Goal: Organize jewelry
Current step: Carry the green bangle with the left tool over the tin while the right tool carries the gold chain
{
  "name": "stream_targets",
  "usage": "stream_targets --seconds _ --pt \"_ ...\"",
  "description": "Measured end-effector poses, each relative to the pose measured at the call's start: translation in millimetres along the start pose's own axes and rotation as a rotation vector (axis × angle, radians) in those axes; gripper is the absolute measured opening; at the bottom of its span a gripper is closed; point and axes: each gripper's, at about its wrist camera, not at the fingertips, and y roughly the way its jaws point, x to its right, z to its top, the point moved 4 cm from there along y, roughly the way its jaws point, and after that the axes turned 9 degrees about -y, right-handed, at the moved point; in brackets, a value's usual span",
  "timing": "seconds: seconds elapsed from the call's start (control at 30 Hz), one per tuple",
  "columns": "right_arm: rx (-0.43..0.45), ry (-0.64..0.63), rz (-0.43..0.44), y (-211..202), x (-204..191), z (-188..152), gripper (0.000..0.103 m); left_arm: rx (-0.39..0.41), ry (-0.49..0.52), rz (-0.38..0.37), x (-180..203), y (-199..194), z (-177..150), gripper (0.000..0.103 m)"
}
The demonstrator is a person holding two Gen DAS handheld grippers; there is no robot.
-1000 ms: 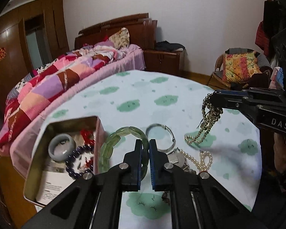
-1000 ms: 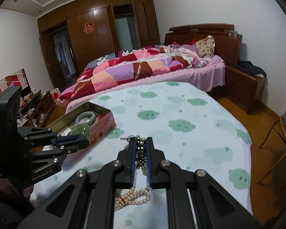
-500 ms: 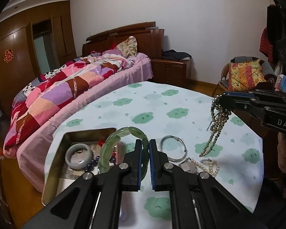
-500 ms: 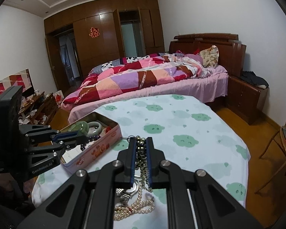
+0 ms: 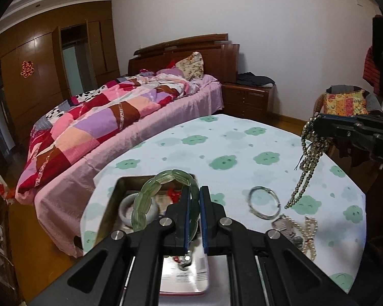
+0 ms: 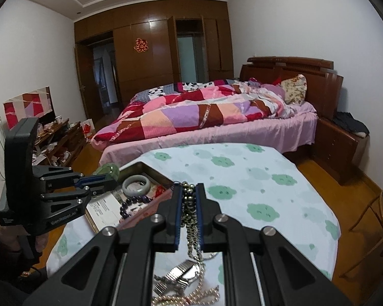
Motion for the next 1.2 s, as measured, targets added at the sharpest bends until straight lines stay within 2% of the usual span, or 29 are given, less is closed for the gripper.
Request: stream_targets --seconds 0.33,0.63,1.2 --pt "0.046 -0.054 0.05 14 -24 30 0.012 0.02 -0.07 0.075 -45 -4 8 0.006" --pt "0.068 -0.111 0.103 30 -53 53 0.012 -0.012 -0.109 0.095 -68 5 0 0.006" --pt "0.028 -0.174 0.218 63 -110 53 0.012 -0.045 -0.167 0.091 -92 17 -8 0.006"
